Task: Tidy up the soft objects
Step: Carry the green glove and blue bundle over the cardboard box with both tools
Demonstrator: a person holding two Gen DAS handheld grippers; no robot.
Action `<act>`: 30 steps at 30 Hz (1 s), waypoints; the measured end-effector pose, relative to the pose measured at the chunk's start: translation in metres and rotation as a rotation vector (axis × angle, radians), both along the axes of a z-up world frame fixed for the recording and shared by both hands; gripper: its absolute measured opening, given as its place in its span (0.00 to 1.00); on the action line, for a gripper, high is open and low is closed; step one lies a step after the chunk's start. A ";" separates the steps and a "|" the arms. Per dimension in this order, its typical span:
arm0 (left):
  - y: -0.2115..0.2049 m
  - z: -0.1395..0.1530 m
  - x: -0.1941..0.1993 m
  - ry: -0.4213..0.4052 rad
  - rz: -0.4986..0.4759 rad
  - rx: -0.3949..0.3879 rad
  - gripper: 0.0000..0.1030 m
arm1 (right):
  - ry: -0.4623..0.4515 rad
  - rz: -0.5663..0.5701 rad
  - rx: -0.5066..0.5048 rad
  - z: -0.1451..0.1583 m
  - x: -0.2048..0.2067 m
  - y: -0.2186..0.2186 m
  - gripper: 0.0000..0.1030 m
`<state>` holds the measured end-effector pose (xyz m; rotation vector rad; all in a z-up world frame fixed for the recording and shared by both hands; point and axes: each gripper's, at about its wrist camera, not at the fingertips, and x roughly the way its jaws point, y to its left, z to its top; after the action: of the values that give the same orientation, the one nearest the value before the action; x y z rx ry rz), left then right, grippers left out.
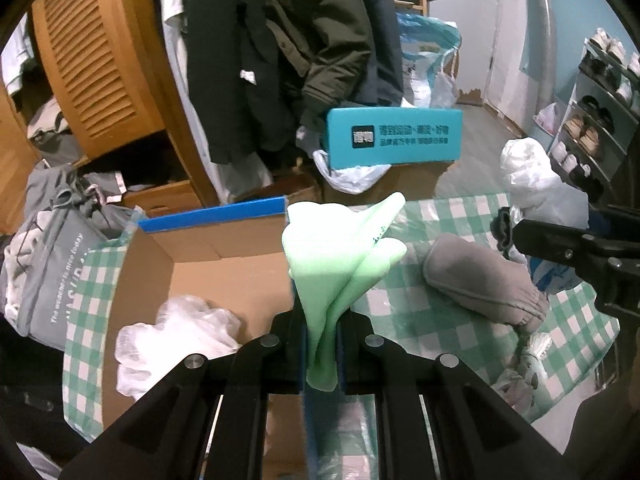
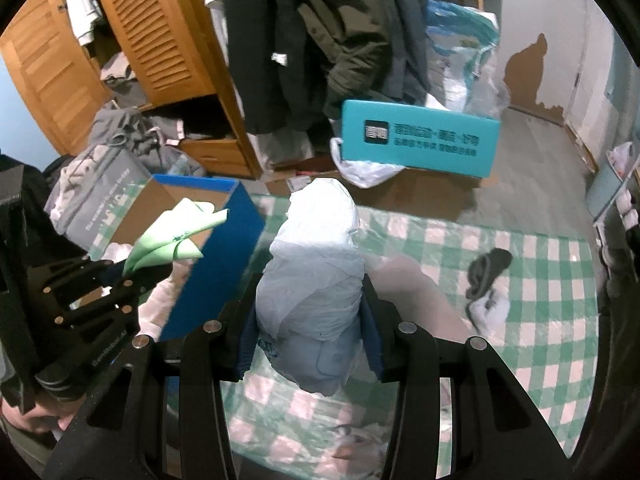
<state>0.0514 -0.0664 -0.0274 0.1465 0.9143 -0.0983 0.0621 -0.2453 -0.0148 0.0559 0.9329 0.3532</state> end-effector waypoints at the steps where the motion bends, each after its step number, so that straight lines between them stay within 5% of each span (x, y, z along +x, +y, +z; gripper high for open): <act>1: 0.003 0.001 0.000 -0.001 0.006 -0.002 0.10 | -0.001 0.010 -0.003 0.001 0.001 0.005 0.42; 30: 0.113 -0.015 0.034 0.027 0.200 -0.029 0.11 | 0.061 0.187 -0.020 -0.015 0.049 0.137 0.42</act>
<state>0.0851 0.0466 -0.0421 0.0263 0.9497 0.0721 0.1115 -0.1087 -0.0299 -0.0393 1.0050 0.5175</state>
